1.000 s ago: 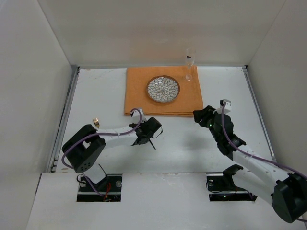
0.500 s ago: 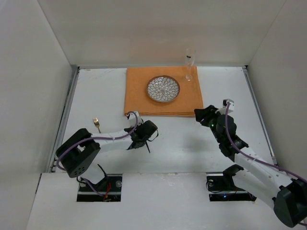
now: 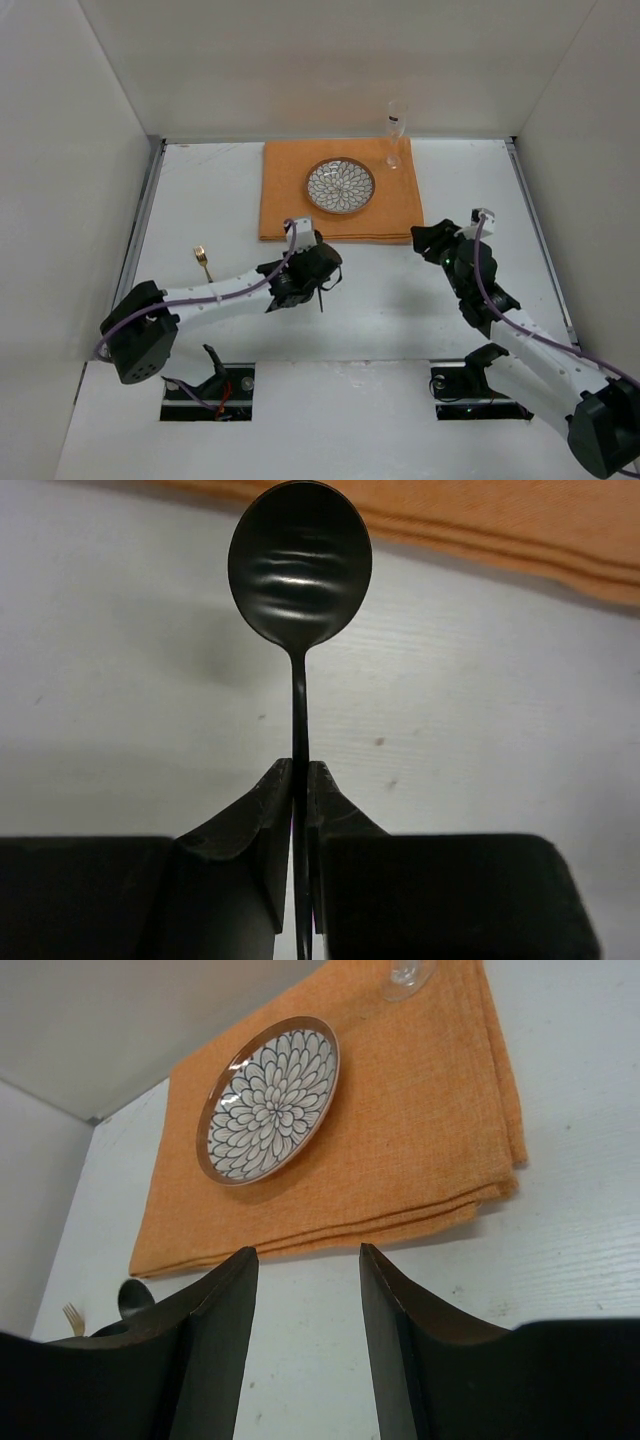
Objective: Set the dinner table for one person
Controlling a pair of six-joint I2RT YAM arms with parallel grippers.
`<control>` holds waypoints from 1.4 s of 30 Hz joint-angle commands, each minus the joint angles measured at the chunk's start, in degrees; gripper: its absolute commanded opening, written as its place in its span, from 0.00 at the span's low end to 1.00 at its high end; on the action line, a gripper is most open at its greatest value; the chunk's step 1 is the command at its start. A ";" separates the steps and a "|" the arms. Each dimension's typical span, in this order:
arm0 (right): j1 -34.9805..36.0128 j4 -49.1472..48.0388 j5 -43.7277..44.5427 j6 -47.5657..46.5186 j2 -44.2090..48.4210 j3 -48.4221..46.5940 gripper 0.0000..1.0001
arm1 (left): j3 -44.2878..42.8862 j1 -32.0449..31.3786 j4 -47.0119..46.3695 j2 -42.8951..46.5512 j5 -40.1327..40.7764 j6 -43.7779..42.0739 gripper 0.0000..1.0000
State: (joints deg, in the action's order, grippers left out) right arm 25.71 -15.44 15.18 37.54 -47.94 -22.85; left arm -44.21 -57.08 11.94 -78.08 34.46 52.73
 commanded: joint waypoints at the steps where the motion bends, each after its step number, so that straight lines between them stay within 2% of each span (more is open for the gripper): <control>1: -1.85 -0.91 0.38 1.22 1.80 0.70 0.51 | -7.19 -0.09 -5.95 -2.15 -0.35 -7.45 0.00; 6: -5.10 -0.82 0.47 2.80 2.07 1.76 0.51 | -19.84 1.05 -13.16 -12.33 -6.32 -13.61 0.00; 11: -6.42 -1.08 -0.15 4.03 1.54 2.20 0.51 | -34.78 2.98 -15.02 -25.07 -11.07 -18.18 0.00; 19: -7.13 -0.99 -0.15 4.21 3.29 2.81 0.51 | -58.42 7.20 -12.21 -44.50 -15.91 -18.63 0.00; 26: -6.86 -1.17 -0.33 4.21 4.17 2.99 0.51 | -72.58 9.66 -9.84 -56.55 -17.14 -15.82 0.00; 35: -6.43 -2.75 -0.41 4.12 2.68 2.99 0.52 | -81.21 10.72 -9.05 -63.50 -18.81 -12.65 0.00; 42: -6.42 -3.19 -1.03 4.21 2.41 2.90 0.52 | -83.76 11.33 -7.73 -66.76 -19.78 -12.39 0.00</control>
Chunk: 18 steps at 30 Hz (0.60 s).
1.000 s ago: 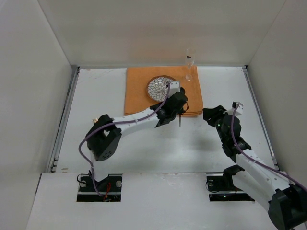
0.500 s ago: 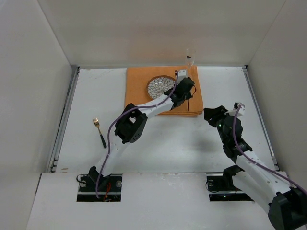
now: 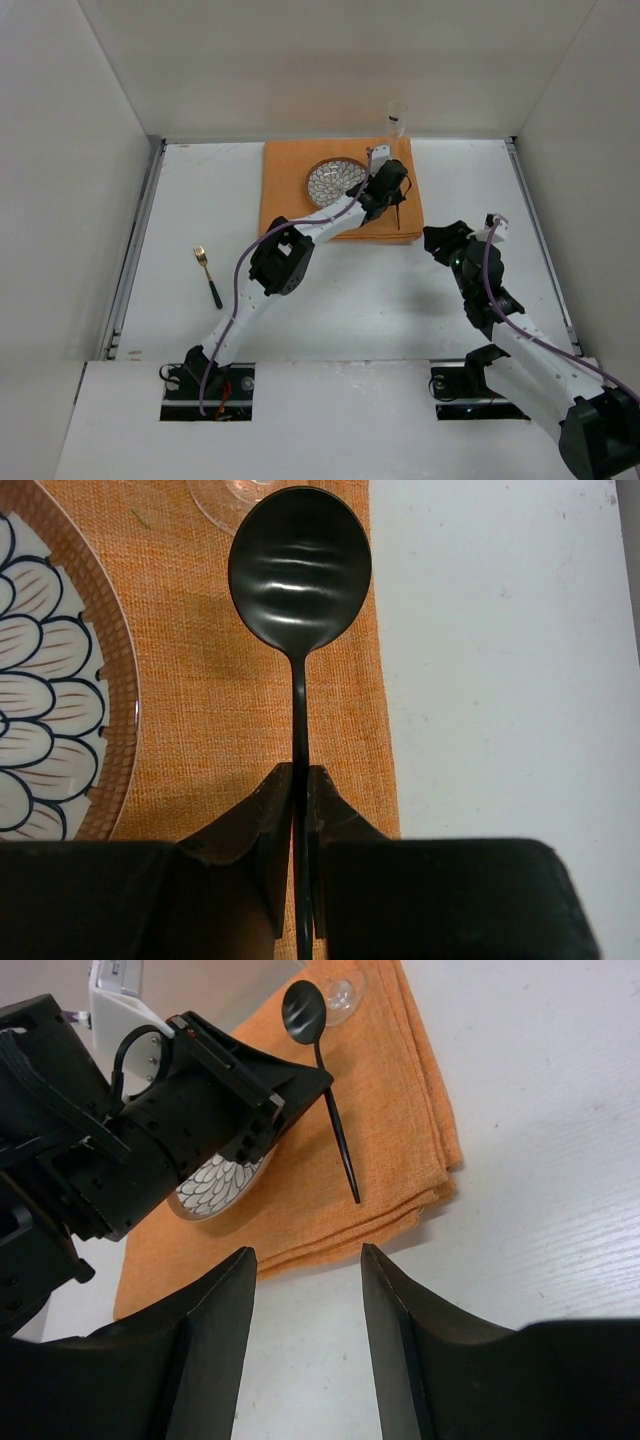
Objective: Set the dinner table for one person
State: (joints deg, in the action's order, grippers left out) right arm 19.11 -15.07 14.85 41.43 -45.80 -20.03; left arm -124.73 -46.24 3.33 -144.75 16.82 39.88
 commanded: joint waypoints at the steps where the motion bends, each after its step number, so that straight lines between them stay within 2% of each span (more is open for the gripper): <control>1: 0.18 -3.65 -0.79 0.32 0.27 0.17 0.52 | -3.42 0.58 0.97 -0.36 -2.23 0.46 0.00; 10: 0.26 -4.18 -0.79 0.32 -0.34 0.26 0.52 | -5.88 1.55 1.68 -3.43 -4.07 0.46 0.00; 15: 0.35 -4.27 -0.79 0.32 -0.69 0.17 0.52 | -5.70 1.55 1.68 -4.05 -4.17 0.64 0.04; 18: 0.44 -4.35 -1.31 0.32 -0.95 -0.01 0.52 | -5.62 1.37 1.59 -4.14 -3.81 0.99 0.09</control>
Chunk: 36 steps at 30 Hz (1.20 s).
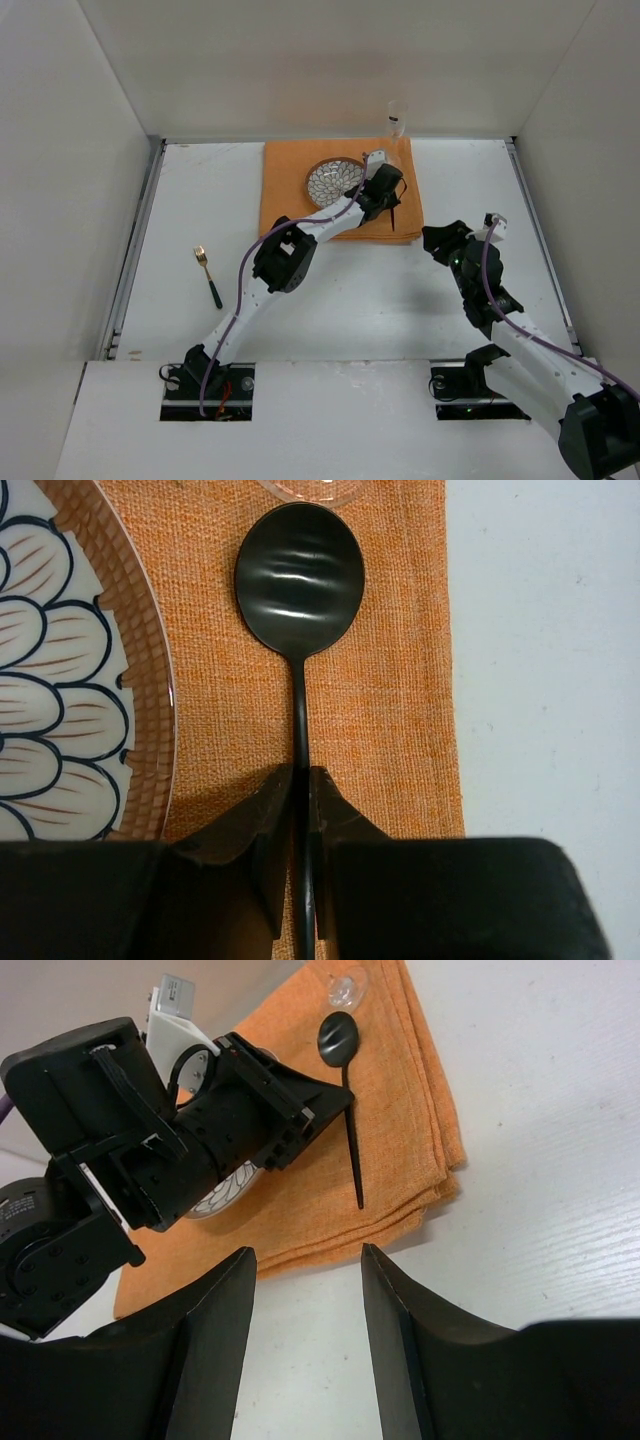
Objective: Set the dinner table for one person
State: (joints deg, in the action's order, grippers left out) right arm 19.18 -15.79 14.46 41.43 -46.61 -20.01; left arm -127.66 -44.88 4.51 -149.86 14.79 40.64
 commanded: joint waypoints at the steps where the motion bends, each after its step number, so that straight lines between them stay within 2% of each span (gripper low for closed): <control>1: 0.37 -3.72 -0.92 0.32 -0.23 -0.03 0.52 | -2.60 0.02 0.32 1.06 -1.69 0.23 0.11; 7: 0.29 -3.81 -0.92 0.32 0.12 0.23 0.52 | -0.14 -0.42 -0.82 3.52 -0.72 0.23 0.31; 10: 0.37 -3.81 -0.66 0.32 0.64 0.50 0.52 | 3.54 -0.77 -3.27 7.90 -0.72 -0.47 0.39; 13: 0.37 -3.81 -0.31 0.58 1.69 0.94 0.52 | 7.93 -1.30 -6.61 14.05 -0.64 -2.75 0.45; 17: -0.24 -3.54 -0.22 1.11 3.71 1.55 0.52 | 15.57 -1.04 -9.96 23.62 0.33 -5.13 0.48; 21: 0.02 -3.72 0.04 0.94 4.16 1.73 0.48 | 30.40 0.71 -13.21 36.53 1.21 -5.84 0.44; 23: 0.55 -3.55 1.09 0.32 2.76 1.03 0.36 | 40.50 2.03 -13.92 44.53 2.35 -6.45 0.42; 25: 2.12 -3.54 1.10 -0.38 1.00 0.07 0.22 | 51.14 3.96 -13.22 53.31 3.75 -7.15 0.34; 27: 4.58 -3.54 0.92 -1.70 -1.02 -1.17 0.15 | 62.30 7.03 -11.29 62.72 5.77 -7.59 0.26; 30: 8.36 -3.72 2.41 -3.54 -4.27 -2.84 0.15 | 74.89 12.83 -3.75 76.00 9.64 -7.16 0.24; 32: 10.03 -3.72 3.64 -4.25 -6.20 -3.72 0.17 | 82.09 18.53 4.40 85.21 11.40 -6.89 0.25; 36: 11.54 -3.89 4.26 -4.52 -7.97 -4.34 0.21 | 90.55 27.77 13.75 94.74 11.40 -6.37 0.32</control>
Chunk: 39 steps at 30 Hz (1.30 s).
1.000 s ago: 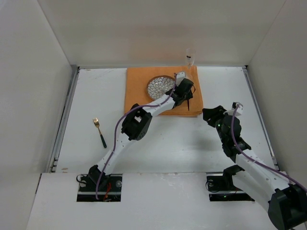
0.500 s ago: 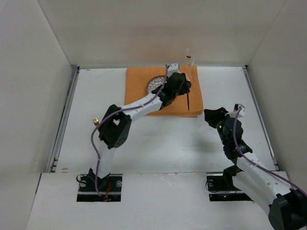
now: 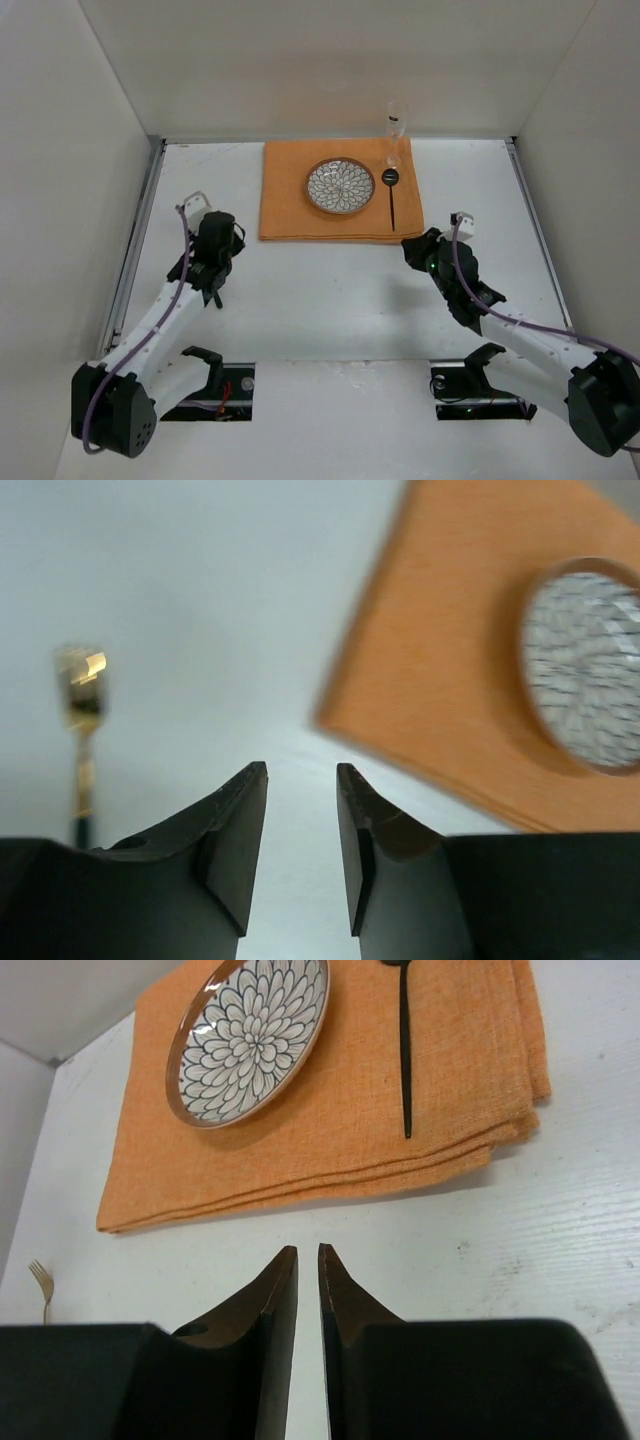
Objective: Set the dinner table for one person
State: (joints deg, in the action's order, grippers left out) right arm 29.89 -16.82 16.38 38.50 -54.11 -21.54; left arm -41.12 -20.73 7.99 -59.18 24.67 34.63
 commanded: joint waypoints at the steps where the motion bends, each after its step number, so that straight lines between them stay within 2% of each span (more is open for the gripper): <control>1: 0.83 -2.96 2.34 -1.59 -0.56 -2.81 0.22 | 5.34 4.94 10.99 4.77 1.53 -0.18 0.34; 6: 0.83 -3.22 2.34 -1.85 0.14 -2.46 0.26 | 9.92 10.66 12.49 3.20 -0.40 3.86 0.39; 15: 0.83 -2.78 2.69 -2.03 1.02 -2.19 0.32 | 12.03 11.63 14.07 -1.47 -0.50 7.64 0.39; 25: 0.65 -2.78 2.69 -2.11 1.20 -2.10 0.33 | 15.02 13.83 9.95 -5.33 -2.60 8.70 0.39; 31: 0.39 -2.52 2.69 -2.11 2.69 -1.75 0.34 | 16.34 14.01 7.66 -6.74 -4.62 9.22 0.33; 36: -0.93 -1.81 2.69 -2.11 4.71 -1.31 0.35 | 18.01 14.27 6.08 -6.65 -6.29 9.32 0.11; 39: -1.19 -1.55 2.69 -2.11 5.50 -1.14 0.36 | 18.88 14.19 4.24 -6.39 -6.65 9.14 0.04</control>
State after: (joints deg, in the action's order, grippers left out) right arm 29.19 -16.99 18.15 37.26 -49.84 -21.80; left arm -25.28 -6.70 11.51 -65.08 22.35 43.55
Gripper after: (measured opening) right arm 0.354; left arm 0.124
